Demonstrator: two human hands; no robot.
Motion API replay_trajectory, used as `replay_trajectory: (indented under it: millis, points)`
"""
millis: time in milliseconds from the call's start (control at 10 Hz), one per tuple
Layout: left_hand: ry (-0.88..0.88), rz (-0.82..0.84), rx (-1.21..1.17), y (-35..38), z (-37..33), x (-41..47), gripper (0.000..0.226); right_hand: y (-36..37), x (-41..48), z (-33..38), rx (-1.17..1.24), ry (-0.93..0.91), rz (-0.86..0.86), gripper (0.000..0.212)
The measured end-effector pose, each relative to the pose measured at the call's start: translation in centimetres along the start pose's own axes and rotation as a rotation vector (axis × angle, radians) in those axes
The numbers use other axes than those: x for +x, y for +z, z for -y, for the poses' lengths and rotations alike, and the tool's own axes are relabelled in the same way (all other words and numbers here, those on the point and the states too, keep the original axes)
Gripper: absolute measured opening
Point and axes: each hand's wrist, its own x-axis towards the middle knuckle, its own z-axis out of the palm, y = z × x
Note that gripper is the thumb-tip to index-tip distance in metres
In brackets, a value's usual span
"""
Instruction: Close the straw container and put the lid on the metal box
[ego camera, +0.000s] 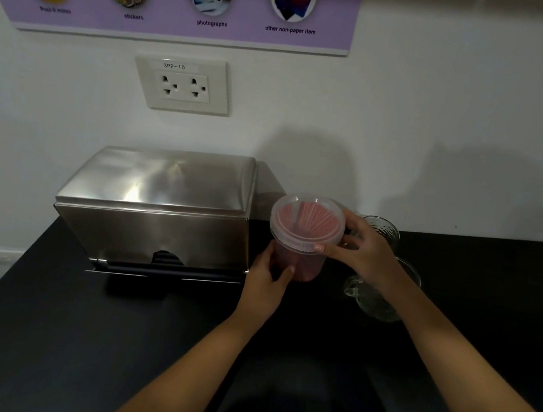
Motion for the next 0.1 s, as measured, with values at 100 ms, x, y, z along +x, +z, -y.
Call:
replay_trajectory:
  millis: [100]
  points:
    - [-0.019, 0.018, 0.021, 0.17, 0.07, -0.64, 0.059, -0.32, -0.53, 0.06, 0.007, 0.048, -0.053, 0.084]
